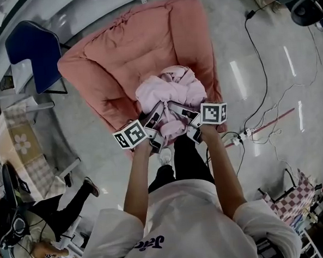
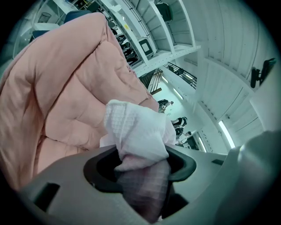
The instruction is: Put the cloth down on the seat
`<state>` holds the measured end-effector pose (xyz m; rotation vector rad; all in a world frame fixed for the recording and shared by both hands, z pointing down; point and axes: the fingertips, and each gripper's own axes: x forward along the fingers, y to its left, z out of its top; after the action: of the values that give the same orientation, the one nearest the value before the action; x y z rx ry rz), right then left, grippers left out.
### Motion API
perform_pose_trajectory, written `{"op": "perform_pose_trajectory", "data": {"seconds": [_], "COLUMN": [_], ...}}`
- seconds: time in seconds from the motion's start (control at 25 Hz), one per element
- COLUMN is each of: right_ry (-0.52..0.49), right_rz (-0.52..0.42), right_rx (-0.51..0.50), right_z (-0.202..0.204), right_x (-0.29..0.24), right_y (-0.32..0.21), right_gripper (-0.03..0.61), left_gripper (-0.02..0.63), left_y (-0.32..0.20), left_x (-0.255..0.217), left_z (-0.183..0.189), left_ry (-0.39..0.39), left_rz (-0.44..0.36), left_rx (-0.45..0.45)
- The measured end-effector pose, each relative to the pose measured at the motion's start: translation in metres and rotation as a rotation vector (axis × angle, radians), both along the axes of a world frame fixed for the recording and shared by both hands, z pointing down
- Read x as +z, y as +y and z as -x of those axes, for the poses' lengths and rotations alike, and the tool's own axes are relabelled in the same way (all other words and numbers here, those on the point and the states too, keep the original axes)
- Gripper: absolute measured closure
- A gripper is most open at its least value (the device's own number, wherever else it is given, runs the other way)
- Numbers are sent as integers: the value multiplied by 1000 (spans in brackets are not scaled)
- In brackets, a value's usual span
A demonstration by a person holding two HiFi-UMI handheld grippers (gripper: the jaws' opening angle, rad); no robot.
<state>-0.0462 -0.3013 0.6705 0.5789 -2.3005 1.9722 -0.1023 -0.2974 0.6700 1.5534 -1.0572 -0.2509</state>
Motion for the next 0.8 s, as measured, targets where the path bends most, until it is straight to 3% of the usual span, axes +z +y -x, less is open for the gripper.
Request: {"op": "perform_pose_trajectory", "data": {"seconds": [0.44, 0.8], "right_ry": [18, 39], "right_rz": [48, 100], "right_rx": [-5, 62], "right_z": [2, -11], "right_x": [71, 150], "right_y": [-3, -8], "right_gripper": [276, 276], "left_gripper": [356, 359], "left_y": [-4, -12], "left_x": [68, 143], "left_z": [5, -6], "left_ry": [-19, -66], "left_rz": [50, 112], "left_rx": [-8, 29]}}
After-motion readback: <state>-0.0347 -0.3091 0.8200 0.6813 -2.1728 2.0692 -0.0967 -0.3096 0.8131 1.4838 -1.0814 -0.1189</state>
